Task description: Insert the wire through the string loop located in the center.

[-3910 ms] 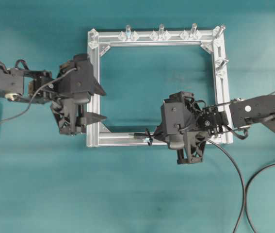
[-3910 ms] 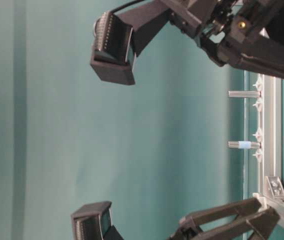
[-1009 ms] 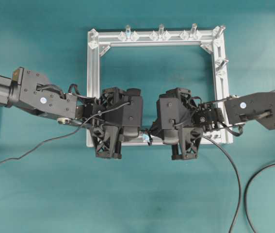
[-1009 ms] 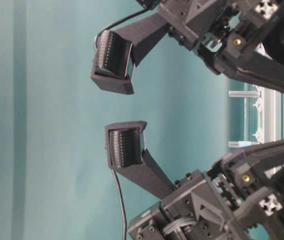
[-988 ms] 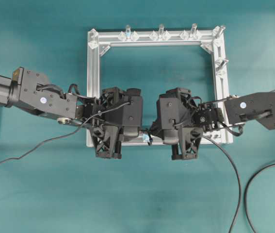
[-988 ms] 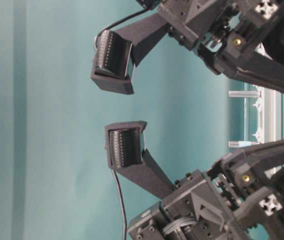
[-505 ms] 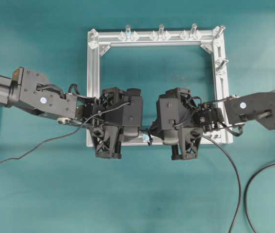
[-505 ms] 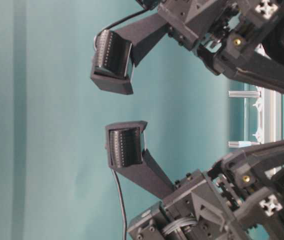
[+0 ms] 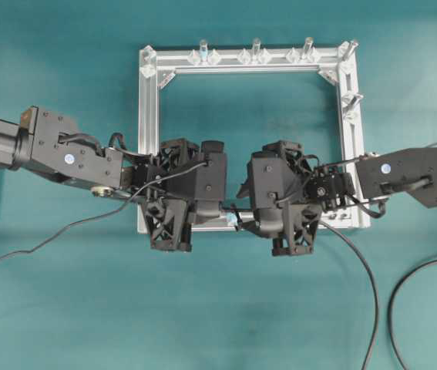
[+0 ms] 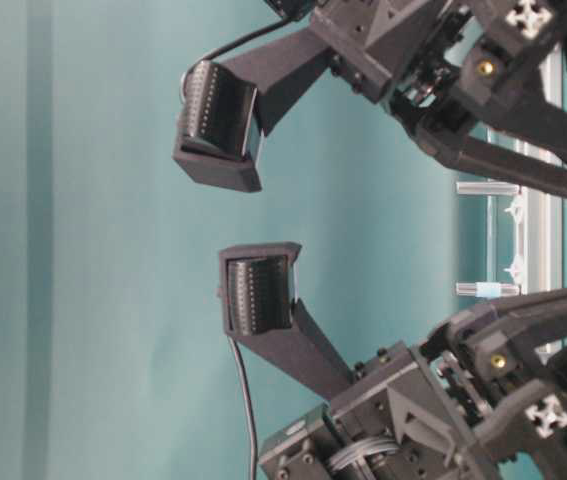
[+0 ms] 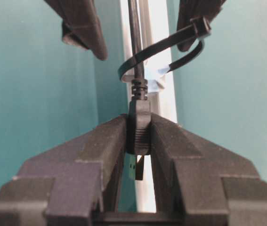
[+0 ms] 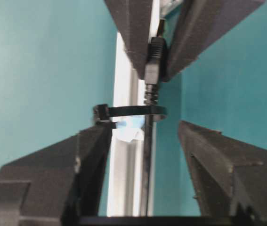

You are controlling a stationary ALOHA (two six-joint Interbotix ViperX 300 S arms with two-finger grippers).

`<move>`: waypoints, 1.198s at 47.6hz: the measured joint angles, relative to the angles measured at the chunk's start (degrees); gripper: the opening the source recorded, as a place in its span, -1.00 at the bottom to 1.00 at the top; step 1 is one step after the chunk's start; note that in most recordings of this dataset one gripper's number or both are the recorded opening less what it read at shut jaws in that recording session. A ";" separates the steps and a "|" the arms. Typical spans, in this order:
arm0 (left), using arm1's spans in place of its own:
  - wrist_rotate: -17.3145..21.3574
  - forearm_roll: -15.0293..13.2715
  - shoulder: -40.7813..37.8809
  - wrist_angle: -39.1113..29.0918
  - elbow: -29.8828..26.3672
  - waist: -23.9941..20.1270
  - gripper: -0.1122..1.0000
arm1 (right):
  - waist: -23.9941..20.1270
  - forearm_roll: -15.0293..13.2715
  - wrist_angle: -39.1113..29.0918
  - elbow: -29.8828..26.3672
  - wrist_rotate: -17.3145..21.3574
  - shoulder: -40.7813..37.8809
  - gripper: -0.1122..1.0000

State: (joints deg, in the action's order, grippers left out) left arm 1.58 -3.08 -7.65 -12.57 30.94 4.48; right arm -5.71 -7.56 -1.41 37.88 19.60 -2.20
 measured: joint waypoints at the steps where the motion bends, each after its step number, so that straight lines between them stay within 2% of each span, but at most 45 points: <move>1: 0.00 0.00 0.00 0.00 0.00 -0.09 -0.48 | 0.00 0.00 0.00 0.00 0.00 0.00 0.29; 25: 0.00 0.00 0.09 -2.55 0.09 -0.09 -0.52 | 0.00 0.00 0.00 0.00 0.00 0.35 0.29; 42: 0.00 -0.09 5.10 -3.34 5.45 -0.09 -0.52 | -0.70 0.00 -2.72 0.00 -0.09 0.35 0.28; 57: 0.00 -0.09 7.12 -4.22 7.29 0.00 -0.52 | -1.05 0.00 -3.69 0.09 -0.09 0.44 0.28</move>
State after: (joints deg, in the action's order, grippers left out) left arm 1.58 -3.16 -0.53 -16.79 38.23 4.48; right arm -6.77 -7.56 -5.10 37.97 19.51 -1.76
